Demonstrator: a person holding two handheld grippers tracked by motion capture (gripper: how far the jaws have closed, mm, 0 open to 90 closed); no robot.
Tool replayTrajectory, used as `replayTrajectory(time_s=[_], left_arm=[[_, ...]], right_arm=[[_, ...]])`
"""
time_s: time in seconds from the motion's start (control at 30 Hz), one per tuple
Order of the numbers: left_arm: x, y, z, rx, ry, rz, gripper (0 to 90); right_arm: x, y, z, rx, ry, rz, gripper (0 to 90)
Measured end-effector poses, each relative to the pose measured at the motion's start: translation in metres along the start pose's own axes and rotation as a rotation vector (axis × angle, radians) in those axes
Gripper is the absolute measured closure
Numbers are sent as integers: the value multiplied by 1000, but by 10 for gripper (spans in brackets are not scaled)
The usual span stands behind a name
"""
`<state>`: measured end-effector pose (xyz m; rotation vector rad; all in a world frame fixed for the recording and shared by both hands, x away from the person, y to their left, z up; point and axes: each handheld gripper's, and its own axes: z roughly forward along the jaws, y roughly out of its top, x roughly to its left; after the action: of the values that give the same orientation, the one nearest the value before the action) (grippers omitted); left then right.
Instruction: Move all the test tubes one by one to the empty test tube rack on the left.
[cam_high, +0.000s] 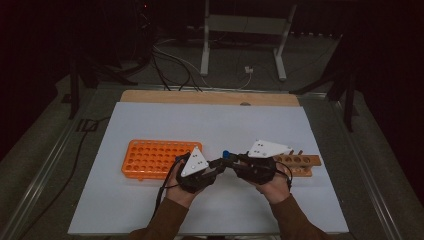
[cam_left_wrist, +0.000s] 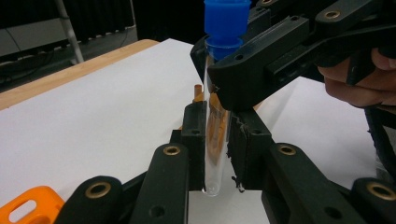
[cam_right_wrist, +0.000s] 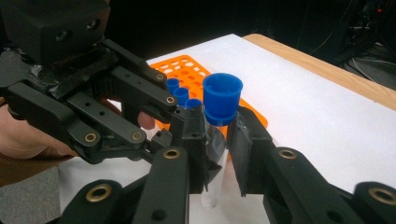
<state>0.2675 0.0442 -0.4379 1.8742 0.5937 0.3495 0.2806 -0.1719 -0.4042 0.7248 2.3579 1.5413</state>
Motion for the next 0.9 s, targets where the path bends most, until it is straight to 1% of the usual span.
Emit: replayTrajectory(time_s=[0.07, 0.13, 0.27, 0.33, 0.43, 0.6, 0.77, 0.9], left_arm=[[0, 0, 0, 3, -1, 2, 780], [0, -1, 0, 8, 3, 2, 780], [4, -4, -2, 17, 15, -10, 781], [5, -5, -3, 23, 24, -16, 781], [8, -6, -8, 17, 32, -26, 781], [13, -8, -16, 11, 44, -38, 781], [18, -11, -27, 9, 55, -46, 781], [22, -13, -36, 1, 64, -58, 781]], right_arm=[[0, -1, -1, -2, 3, 1, 757], [-1, -1, -3, -12, 11, 5, 722], [-5, -1, -9, -24, 16, 7, 651], [-7, -2, -13, -28, 11, 9, 614], [-11, -4, -18, -33, 1, 18, 550], [-17, -8, -26, -28, -41, 24, 418], [-21, -13, -33, -25, -87, 23, 306], [-28, -16, -39, -25, -139, 37, 197]])
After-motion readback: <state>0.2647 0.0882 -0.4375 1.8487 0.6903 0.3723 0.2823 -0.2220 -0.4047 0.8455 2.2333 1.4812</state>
